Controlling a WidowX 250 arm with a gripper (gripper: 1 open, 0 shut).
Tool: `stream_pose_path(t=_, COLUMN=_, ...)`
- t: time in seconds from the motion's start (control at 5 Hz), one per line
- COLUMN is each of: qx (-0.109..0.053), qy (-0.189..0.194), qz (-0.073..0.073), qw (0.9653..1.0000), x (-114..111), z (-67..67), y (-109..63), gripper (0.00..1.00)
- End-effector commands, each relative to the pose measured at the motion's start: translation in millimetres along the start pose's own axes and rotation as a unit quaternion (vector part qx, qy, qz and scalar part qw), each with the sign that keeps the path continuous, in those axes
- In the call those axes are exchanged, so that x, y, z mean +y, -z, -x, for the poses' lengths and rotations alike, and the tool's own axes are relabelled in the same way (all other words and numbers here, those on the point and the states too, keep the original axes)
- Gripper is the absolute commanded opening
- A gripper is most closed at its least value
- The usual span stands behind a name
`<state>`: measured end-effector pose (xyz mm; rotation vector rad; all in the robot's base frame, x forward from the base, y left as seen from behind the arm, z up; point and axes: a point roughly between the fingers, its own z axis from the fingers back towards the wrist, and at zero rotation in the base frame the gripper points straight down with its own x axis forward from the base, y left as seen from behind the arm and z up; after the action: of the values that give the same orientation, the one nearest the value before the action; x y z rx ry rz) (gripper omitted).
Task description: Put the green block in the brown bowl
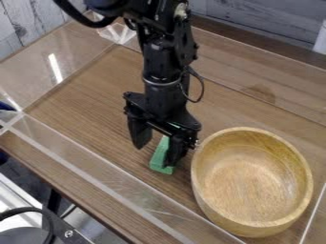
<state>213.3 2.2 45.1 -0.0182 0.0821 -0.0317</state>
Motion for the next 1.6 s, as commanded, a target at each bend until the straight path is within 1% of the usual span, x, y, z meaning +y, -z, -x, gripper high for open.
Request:
stream_pose_path(t=0.0, qx=-0.017, qy=0.000, qz=0.002, qw=0.9999, x=0, z=-4.7, y=-6.0, gripper=1.00)
stream_pose_path(t=0.6, qx=-0.032, qy=-0.004, qz=0.005, qw=0.9995, x=1, z=-6.3, y=-10.3, gripper=1.00)
stream_pose_path(t=0.8, qx=-0.026, qy=-0.006, qz=0.006, qw=0.9996, x=1, z=-6.3, y=-3.1, gripper=0.00)
stream_pose_path(t=1.0, qx=-0.017, qy=-0.006, qz=0.006, qw=0.9998, x=0, z=-3.8, y=3.6, gripper=0.00)
stream_pose_path(t=1.2, qx=-0.013, qy=-0.007, qz=0.006, qw=0.9999, x=-1, z=-2.0, y=2.7, gripper=1.00)
stream_pose_path(t=1.4, qx=-0.009, qy=-0.008, qz=0.007, qw=0.9999, x=-2, z=-0.3, y=1.6, gripper=1.00)
